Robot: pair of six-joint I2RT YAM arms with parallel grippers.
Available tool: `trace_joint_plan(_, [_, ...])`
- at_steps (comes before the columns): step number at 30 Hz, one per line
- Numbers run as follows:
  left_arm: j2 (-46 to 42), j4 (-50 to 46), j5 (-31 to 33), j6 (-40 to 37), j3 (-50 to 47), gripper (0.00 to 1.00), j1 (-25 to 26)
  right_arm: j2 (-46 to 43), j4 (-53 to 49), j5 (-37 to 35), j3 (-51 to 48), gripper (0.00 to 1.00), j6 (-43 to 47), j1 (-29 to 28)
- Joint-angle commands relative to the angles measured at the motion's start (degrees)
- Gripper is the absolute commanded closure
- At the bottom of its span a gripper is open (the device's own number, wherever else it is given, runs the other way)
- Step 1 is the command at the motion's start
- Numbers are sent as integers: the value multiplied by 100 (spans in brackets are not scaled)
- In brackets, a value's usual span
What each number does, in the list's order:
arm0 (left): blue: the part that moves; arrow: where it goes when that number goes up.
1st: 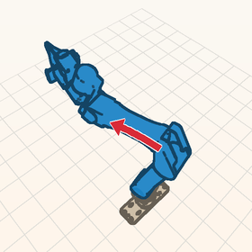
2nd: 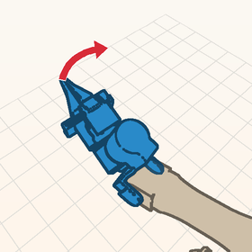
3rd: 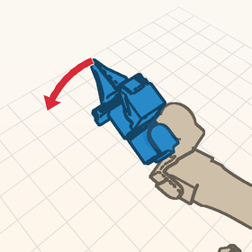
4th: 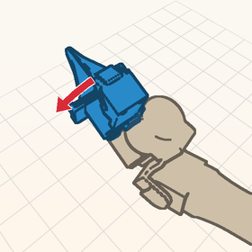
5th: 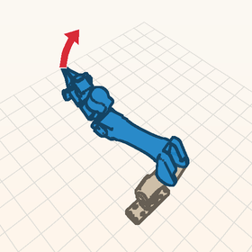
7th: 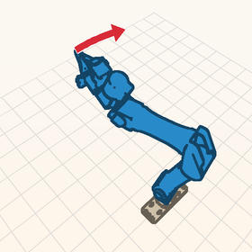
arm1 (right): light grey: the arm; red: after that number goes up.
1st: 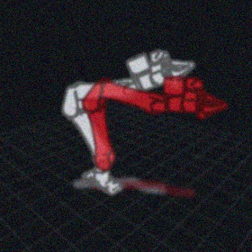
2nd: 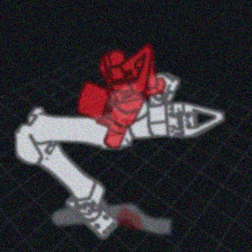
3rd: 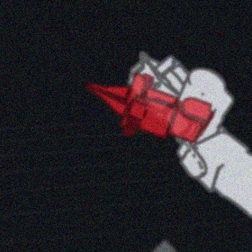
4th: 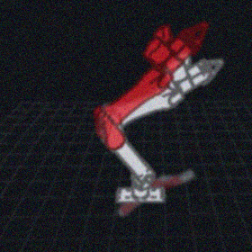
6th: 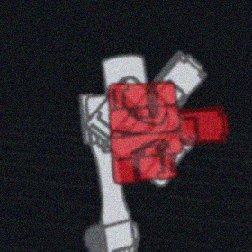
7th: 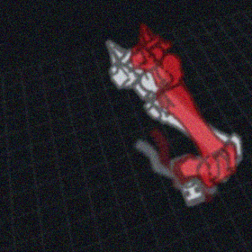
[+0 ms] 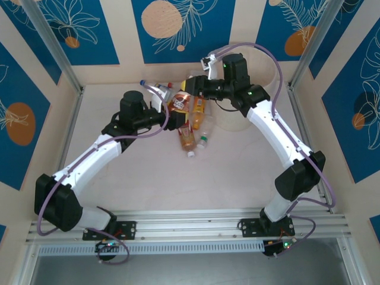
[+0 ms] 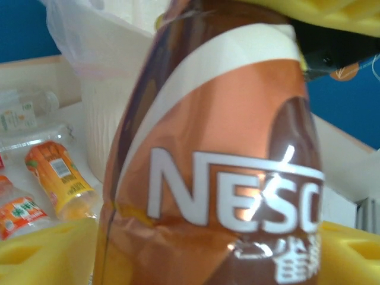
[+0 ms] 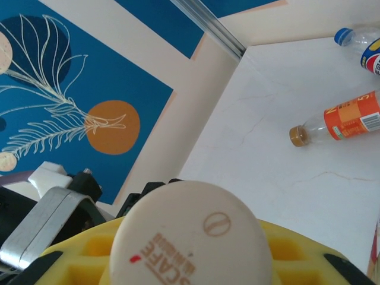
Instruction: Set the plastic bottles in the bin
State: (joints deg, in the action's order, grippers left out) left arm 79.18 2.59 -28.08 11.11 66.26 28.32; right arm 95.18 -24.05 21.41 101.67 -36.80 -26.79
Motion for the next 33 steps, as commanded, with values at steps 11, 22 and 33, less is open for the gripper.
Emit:
trace_joint_plan(11, [-654, -145, 1064, 58, -231, 0, 51, 3, -1218, -1593, 1715, 80, 1238, 637])
trace_joint_plan(22, [-732, -565, 2014, 55, -246, 0, 17, 1157, -1354, -4027, 3321, 80, 2708, 1184])
trace_joint_plan(33, [-546, -1041, 2200, 555, -156, 0, -434, 2409, -1694, -4311, 4029, 80, 3300, 1393])
